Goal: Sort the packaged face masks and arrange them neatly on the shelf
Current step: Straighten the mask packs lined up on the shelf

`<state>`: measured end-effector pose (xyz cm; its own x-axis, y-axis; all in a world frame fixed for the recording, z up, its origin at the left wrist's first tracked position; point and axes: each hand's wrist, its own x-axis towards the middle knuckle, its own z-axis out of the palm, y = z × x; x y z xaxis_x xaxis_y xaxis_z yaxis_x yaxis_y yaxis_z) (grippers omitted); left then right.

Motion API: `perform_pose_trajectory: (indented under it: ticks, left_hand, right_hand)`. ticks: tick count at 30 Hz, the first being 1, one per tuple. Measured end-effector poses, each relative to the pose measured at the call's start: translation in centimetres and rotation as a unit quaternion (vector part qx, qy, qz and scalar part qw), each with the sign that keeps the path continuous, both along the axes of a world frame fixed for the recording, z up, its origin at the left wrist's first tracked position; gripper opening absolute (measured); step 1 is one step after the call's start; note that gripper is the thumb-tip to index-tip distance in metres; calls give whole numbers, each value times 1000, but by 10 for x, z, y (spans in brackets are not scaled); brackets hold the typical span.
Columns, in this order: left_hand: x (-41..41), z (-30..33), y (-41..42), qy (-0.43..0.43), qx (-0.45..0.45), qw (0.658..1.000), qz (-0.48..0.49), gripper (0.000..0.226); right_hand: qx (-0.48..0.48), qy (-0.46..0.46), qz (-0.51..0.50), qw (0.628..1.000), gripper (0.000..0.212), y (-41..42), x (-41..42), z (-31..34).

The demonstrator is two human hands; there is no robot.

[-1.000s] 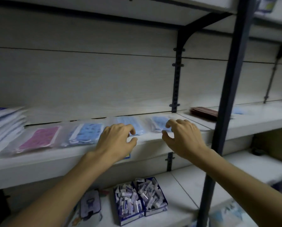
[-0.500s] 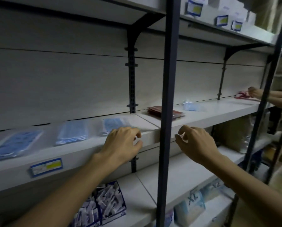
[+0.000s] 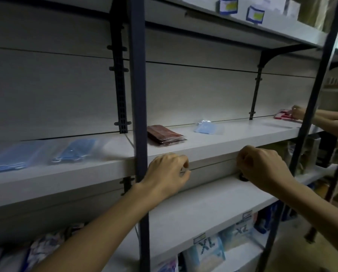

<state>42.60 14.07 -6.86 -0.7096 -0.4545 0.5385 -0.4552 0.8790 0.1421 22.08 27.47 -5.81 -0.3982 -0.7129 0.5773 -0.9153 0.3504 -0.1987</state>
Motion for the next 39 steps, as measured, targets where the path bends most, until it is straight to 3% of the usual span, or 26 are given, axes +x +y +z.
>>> perform_pose_trajectory:
  ticks: [14,24,32,39]
  left_hand:
    - [-149,17,-46,-25,-32,999,31,25]
    - [-291,23,-116,-1,0,997,74,21]
    - [-350,19,-158,-16,2,988,155,18]
    - [-383,23,-184,-26,22,968,249,21]
  right_hand:
    - [-4,-30,76,997,18,-57,-147,-6]
    - [-5,-49,87,995,12,-133,-283,14]
    - [-17,-69,133,989,8,-181,-374,13]
    - [1,-65,231,971,13,-242,-429,19]
